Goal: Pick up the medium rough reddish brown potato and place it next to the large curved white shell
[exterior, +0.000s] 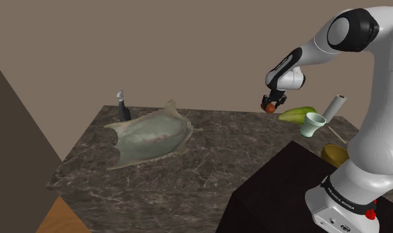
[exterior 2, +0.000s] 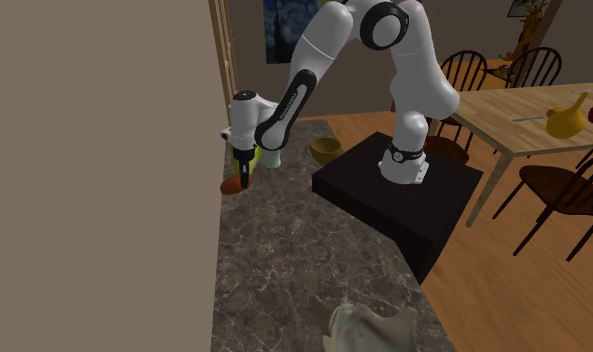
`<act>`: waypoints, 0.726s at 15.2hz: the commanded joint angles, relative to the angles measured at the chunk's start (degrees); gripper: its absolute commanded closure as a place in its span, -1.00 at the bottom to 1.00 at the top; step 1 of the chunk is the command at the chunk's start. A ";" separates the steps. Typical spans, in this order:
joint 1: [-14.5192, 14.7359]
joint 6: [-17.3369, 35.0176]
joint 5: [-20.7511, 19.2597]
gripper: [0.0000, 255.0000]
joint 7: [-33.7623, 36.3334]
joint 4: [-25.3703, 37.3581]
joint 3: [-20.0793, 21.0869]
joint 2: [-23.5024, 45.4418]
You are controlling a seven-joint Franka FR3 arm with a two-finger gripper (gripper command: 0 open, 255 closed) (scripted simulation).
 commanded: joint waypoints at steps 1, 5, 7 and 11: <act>0.31 -1.13 -0.40 1.00 0.22 -0.11 -0.42 -1.21; 0.96 -3.35 -1.27 1.00 0.71 -0.43 -1.25 -3.77; 1.27 -4.49 -1.72 1.00 0.97 -0.51 -1.64 -5.01; 1.84 -6.85 -2.65 1.00 1.50 -0.53 -2.37 -7.43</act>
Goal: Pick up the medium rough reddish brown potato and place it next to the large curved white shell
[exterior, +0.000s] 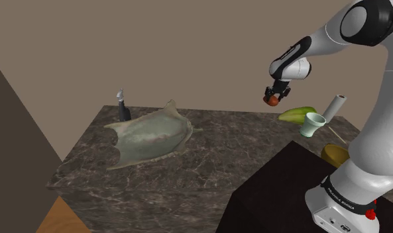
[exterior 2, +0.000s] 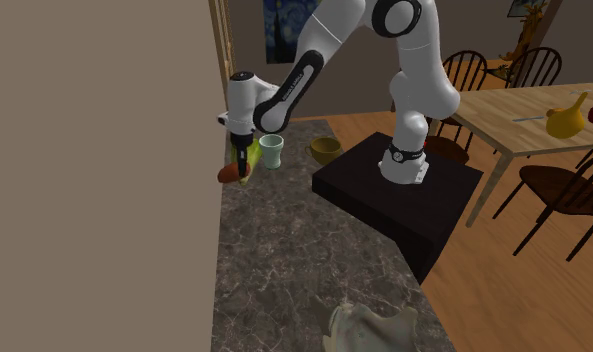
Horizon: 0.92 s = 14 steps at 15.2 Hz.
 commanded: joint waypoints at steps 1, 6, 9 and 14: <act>0.24 -1.17 -0.49 1.00 0.20 -0.09 -0.37 -1.28; 0.83 -4.25 -1.66 1.00 0.85 0.23 -1.13 -4.11; 1.14 -6.15 -2.35 1.00 1.23 0.58 -1.52 -5.72; 1.57 -9.40 -3.43 1.00 1.81 1.41 -2.04 -8.24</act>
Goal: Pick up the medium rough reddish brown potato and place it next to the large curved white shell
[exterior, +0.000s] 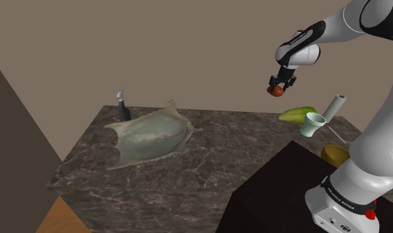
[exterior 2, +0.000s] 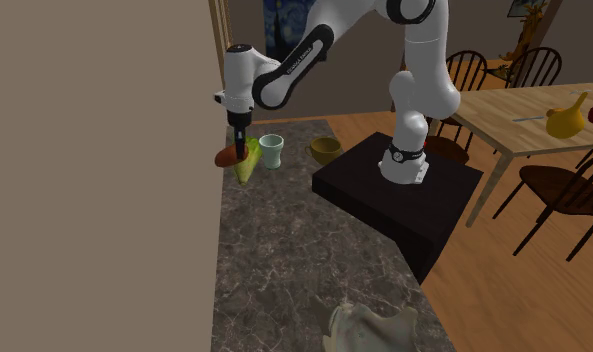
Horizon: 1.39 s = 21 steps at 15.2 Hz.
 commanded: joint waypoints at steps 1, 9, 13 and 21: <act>0.10 -1.47 -0.35 1.00 0.15 0.66 -0.17 -0.82; 0.58 -6.87 -1.81 1.00 0.89 2.75 -0.69 -4.29; 0.75 -9.64 -2.41 1.00 1.18 4.09 -0.86 -5.79; 3.33 -11.86 -5.43 1.00 6.01 0.48 0.05 -11.73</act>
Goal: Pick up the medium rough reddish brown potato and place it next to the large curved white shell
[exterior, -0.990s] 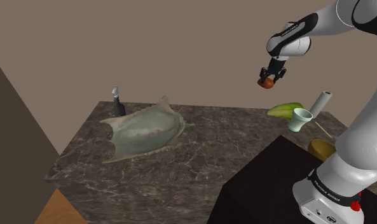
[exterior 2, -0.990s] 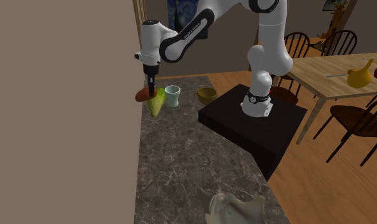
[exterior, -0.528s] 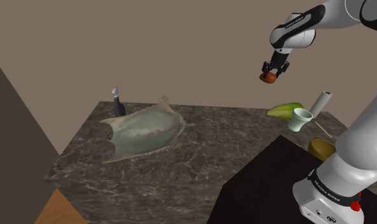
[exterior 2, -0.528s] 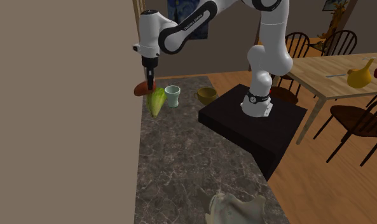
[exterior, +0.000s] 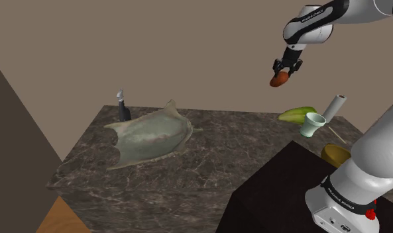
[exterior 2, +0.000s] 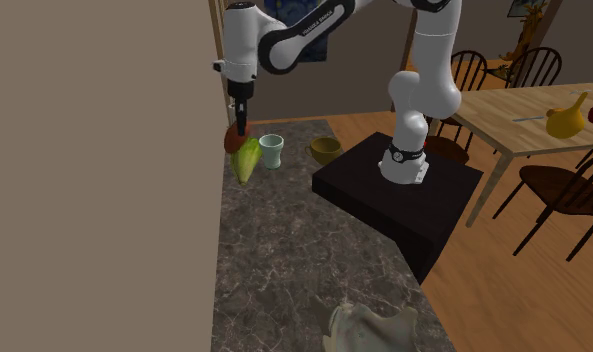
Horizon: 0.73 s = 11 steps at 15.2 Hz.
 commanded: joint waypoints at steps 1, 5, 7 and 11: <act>1.38 0.71 -1.44 1.00 2.92 -3.35 0.75 -2.60; 4.01 1.31 -4.11 1.00 9.27 -9.31 2.97 -7.73; 5.20 1.40 -5.16 1.00 12.44 -11.89 4.33 -10.03; 7.41 1.23 -6.59 1.00 18.69 -16.28 7.46 -14.05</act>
